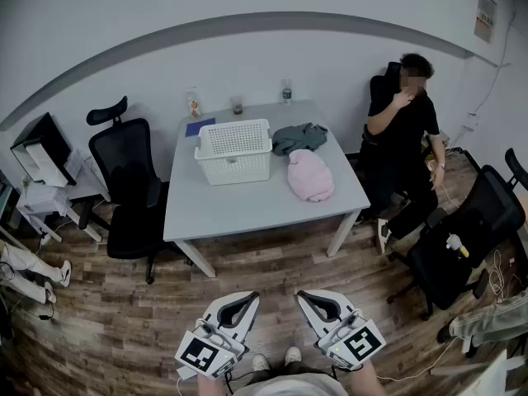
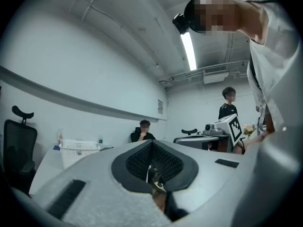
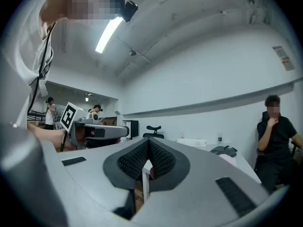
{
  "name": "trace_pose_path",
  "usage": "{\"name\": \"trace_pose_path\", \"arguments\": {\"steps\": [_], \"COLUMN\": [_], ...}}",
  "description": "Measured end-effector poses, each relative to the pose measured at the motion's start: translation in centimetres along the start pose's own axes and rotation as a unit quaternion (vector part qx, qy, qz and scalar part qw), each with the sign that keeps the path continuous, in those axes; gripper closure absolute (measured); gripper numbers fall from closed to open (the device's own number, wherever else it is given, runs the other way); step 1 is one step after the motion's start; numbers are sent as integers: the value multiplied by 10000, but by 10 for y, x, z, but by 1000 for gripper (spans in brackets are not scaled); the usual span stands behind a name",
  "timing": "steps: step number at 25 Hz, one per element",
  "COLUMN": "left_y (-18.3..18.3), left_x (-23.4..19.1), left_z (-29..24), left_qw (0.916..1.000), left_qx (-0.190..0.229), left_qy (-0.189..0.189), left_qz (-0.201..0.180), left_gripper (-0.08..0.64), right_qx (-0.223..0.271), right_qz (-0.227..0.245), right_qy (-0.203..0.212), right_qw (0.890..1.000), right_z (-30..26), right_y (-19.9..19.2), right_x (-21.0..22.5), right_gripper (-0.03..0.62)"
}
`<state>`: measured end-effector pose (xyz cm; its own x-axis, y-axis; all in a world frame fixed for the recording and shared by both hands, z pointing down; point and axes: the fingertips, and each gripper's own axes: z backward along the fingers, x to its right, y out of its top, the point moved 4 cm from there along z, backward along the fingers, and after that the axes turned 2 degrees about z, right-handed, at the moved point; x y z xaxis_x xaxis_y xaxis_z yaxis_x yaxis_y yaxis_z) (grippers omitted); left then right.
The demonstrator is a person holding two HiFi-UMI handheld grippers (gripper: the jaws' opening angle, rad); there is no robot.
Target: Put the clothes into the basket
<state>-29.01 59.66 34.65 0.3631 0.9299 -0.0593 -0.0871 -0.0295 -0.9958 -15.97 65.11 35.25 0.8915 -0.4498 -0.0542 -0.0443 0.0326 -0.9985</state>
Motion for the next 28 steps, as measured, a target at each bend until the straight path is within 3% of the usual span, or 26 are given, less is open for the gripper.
{"name": "trace_pose_path", "arguments": {"steps": [19,28], "left_y": [2,-4], "left_x": [21,4], "left_z": [-44,-67], "left_qw": [9999,9998], "left_qx": [-77,-161], "left_qy": [21,-139], "left_qz": [-118,-43], "left_gripper": [554,554], "right_qx": [302,179], "right_qz": [126,158], "right_qy": [76,2], "right_qw": [9994,9997], "right_z": [17,1], "right_y": [7,-1], "right_x": [39,64], "right_gripper": [588,588]}}
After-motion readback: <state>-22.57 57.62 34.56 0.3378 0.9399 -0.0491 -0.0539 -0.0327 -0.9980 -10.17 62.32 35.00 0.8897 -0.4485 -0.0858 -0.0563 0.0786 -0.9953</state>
